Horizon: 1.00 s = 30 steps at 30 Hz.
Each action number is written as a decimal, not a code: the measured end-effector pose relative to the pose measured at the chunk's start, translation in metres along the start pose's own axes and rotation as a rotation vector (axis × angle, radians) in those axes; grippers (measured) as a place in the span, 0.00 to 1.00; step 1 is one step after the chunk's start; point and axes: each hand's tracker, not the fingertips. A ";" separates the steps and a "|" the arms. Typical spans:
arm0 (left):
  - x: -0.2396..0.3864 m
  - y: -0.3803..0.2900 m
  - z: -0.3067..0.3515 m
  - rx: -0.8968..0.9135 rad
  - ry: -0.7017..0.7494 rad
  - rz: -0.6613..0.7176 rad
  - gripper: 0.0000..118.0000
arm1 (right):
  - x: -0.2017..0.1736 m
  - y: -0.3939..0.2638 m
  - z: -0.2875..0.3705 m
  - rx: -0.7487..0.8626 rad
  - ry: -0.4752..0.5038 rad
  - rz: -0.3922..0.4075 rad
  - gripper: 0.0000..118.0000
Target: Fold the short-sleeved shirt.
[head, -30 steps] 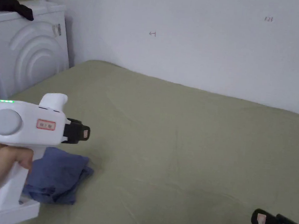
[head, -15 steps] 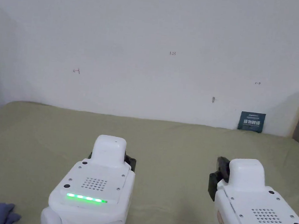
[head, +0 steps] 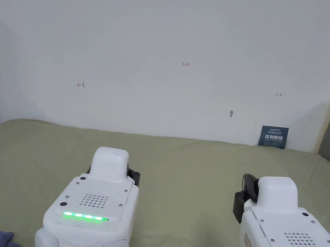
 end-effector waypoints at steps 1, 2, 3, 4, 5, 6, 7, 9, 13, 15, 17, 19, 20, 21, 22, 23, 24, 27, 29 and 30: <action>0.001 0.001 -0.001 0.000 0.004 -0.008 0.17 | 0.000 0.001 0.002 0.002 -0.007 0.002 0.12; 0.002 0.002 -0.001 0.000 0.031 -0.012 0.61 | 0.001 0.000 0.004 0.012 -0.019 0.003 0.48; 0.001 0.002 -0.001 -0.003 0.034 -0.012 0.95 | 0.003 0.000 0.005 0.017 -0.021 0.008 0.80; 0.000 0.002 -0.004 -0.009 0.033 -0.008 1.00 | 0.004 0.002 0.004 0.008 -0.023 0.014 0.99; -0.001 0.002 -0.006 -0.021 0.035 0.002 1.00 | 0.006 0.002 0.003 -0.004 -0.028 0.014 1.00; 0.000 -0.002 0.004 0.000 0.036 0.000 1.00 | 0.005 0.000 0.009 -0.011 -0.024 0.004 1.00; 0.001 -0.002 0.007 0.001 0.047 -0.009 1.00 | 0.004 0.003 0.010 0.022 -0.022 0.015 1.00; 0.000 -0.002 0.004 0.004 0.058 -0.019 1.00 | 0.004 0.002 0.006 -0.002 -0.028 0.033 1.00; -0.004 0.000 -0.003 -0.018 0.065 -0.023 1.00 | 0.005 0.002 0.005 0.009 -0.025 0.026 1.00; -0.005 0.000 -0.005 -0.046 0.087 -0.057 1.00 | 0.004 0.004 0.003 0.010 -0.028 0.021 1.00; -0.007 -0.001 0.000 -0.054 0.073 -0.054 1.00 | 0.006 0.003 0.003 0.010 -0.020 0.018 1.00; -0.010 -0.002 0.000 -0.057 0.097 -0.027 1.00 | 0.006 0.004 0.000 0.008 -0.022 0.016 1.00; -0.011 -0.002 0.003 -0.070 0.105 -0.005 1.00 | 0.006 0.004 -0.001 0.008 -0.023 0.016 1.00; -0.014 -0.001 0.003 -0.089 0.093 0.000 1.00 | 0.008 0.003 0.001 0.008 -0.025 0.013 1.00; -0.017 0.000 0.002 -0.105 0.063 0.003 1.00 | 0.009 0.003 0.001 0.009 -0.025 0.010 1.00; -0.020 0.000 0.002 -0.102 0.025 0.035 1.00 | 0.009 0.004 -0.001 0.009 -0.024 0.007 1.00; -0.021 0.000 0.002 -0.095 -0.009 0.063 1.00 | 0.010 0.005 -0.003 0.008 -0.023 0.006 1.00; -0.021 0.003 0.000 -0.098 0.014 0.042 1.00 | 0.011 0.004 -0.003 0.003 -0.025 0.007 1.00; -0.020 0.005 0.003 -0.108 -0.026 0.040 1.00 | 0.010 0.004 -0.002 -0.003 -0.025 0.003 1.00; -0.020 0.006 0.003 -0.113 -0.058 0.047 1.00 | 0.011 0.004 -0.003 -0.003 -0.026 0.002 1.00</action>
